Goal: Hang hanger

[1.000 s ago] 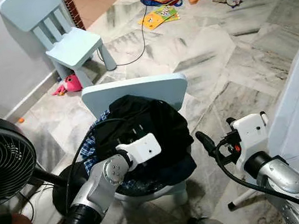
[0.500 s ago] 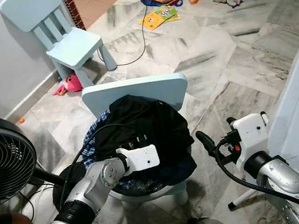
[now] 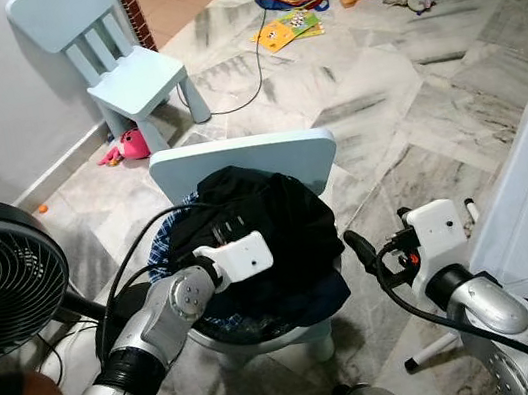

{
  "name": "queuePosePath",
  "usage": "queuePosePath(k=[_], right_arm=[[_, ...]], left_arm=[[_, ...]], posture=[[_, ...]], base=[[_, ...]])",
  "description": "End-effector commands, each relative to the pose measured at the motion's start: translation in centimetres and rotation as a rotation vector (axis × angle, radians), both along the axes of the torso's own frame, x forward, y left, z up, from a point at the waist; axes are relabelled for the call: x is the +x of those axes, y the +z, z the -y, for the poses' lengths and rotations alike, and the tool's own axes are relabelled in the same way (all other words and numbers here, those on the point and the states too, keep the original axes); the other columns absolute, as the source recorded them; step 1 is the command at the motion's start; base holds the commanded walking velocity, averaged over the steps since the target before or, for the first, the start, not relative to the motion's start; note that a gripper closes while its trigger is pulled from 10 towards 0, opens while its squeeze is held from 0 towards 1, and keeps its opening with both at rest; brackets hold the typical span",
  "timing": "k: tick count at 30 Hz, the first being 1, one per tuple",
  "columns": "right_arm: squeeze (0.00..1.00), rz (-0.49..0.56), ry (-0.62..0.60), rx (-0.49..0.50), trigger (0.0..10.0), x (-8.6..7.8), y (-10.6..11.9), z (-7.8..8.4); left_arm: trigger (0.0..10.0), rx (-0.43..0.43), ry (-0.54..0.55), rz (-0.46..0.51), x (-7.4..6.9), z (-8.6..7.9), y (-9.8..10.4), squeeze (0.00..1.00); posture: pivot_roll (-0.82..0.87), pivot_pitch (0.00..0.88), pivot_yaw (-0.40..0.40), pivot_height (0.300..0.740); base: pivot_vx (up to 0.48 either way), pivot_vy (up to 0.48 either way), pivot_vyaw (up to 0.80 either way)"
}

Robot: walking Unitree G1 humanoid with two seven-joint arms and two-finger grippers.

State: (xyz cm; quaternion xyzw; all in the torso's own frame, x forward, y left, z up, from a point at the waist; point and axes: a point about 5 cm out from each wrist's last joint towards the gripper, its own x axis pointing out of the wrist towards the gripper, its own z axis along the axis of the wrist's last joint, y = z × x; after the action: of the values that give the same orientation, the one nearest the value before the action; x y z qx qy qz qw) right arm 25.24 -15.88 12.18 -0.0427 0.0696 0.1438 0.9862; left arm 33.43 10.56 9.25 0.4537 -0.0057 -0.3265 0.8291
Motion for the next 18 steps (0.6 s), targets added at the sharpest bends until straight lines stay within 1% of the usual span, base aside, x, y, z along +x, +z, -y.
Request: queuePosePath(k=[1, 2, 5, 6, 7, 8, 10, 12, 13, 14, 16, 17, 18], right_arm=[[0.0, -0.002, 0.002, 0.003, 10.0, 0.0, -0.2, -0.2], [0.0, 0.002, 0.006, 0.005, 10.0, 0.1, -0.2, -0.3], [0.0, 0.01, 0.009, 0.007, 10.0, 0.6, -0.1, -0.4], [0.0, 0.015, 0.01, 0.009, 10.0, 0.8, -0.1, -0.4], [0.0, 0.02, 0.012, 0.011, 10.0, 1.1, -0.1, -0.5], [0.0, 0.02, 0.012, 0.011, 10.0, 1.1, -0.1, -0.5], [0.0, 0.033, 0.016, 0.015, 10.0, 1.6, 0.0, -0.7], [0.0, 0.038, 0.019, 0.018, 10.0, 1.8, 0.0, -0.8], [0.0, 0.041, 0.02, 0.019, 10.0, 1.9, 0.0, -0.9], [0.0, 0.041, 0.02, 0.019, 10.0, 1.9, 0.0, -0.9], [0.0, 0.049, 0.026, 0.026, 10.0, 2.3, -0.1, -1.1], [0.0, 0.055, 0.032, 0.03, 10.0, 2.5, -0.1, -1.4], [0.0, 0.056, 0.034, 0.03, 10.0, 2.6, -0.1, -1.4]], left_arm=[[0.0, -0.071, 0.024, 0.012, 0.1, -0.2, 0.5, 0.0], [0.0, -0.111, 0.034, 0.023, 0.1, -0.2, 0.9, 0.0], [0.0, -0.177, 0.042, 0.042, 0.1, -0.2, 1.5, 0.0], [0.0, -0.224, 0.046, 0.043, 0.0, -0.2, 1.9, 0.0], [0.0, -0.29, 0.056, 0.042, -0.1, -0.3, 2.3, 0.0], [0.0, -0.29, 0.056, 0.042, -0.1, -0.3, 2.3, 0.0], [0.0, -0.421, 0.085, 0.015, -0.6, -0.6, 2.9, 0.0], [0.0, -0.499, 0.114, -0.004, -1.0, -0.8, 3.1, 0.0], [0.0, -0.532, 0.125, -0.009, -1.3, -1.0, 3.2, 0.0], [0.0, -0.532, 0.125, -0.009, -1.3, -1.0, 3.2, 0.0], [0.0, -0.629, 0.169, -0.024, -2.3, -1.4, 3.4, 0.0], [0.0, -0.709, 0.214, -0.041, -3.1, -1.8, 3.4, 0.0], [0.0, -0.729, 0.228, -0.044, -3.3, -2.0, 3.4, 0.0]], posture=[[-0.11, 0.186, 0.038, 0.74], [-0.11, 0.183, 0.038, 0.74], [-0.1, 0.168, 0.036, 0.74], [-0.1, 0.162, 0.036, 0.74], [-0.09, 0.149, 0.036, 0.74], [-0.09, 0.149, 0.036, 0.74], [-0.08, 0.134, 0.036, 0.74], [-0.07, 0.124, 0.035, 0.74], [-0.07, 0.117, 0.034, 0.74], [-0.07, 0.117, 0.034, 0.74], [-0.06, 0.097, 0.033, 0.74], [-0.05, 0.086, 0.029, 0.74], [-0.05, 0.083, 0.028, 0.74]], base=[[0.0, 0.0, 0.0], [0.0, 0.0, 0.0], [0.0, 0.0, 0.0], [0.0, 0.0, 0.0], [0.0, 0.0, 0.0], [0.0, 0.0, 0.0], [0.0, 0.0, 0.0], [0.0, 0.0, 0.0], [0.0, 0.0, 0.0], [0.0, 0.0, 0.0], [0.0, 0.0, 0.0], [0.0, 0.0, 0.0], [0.0, 0.0, 0.0]])
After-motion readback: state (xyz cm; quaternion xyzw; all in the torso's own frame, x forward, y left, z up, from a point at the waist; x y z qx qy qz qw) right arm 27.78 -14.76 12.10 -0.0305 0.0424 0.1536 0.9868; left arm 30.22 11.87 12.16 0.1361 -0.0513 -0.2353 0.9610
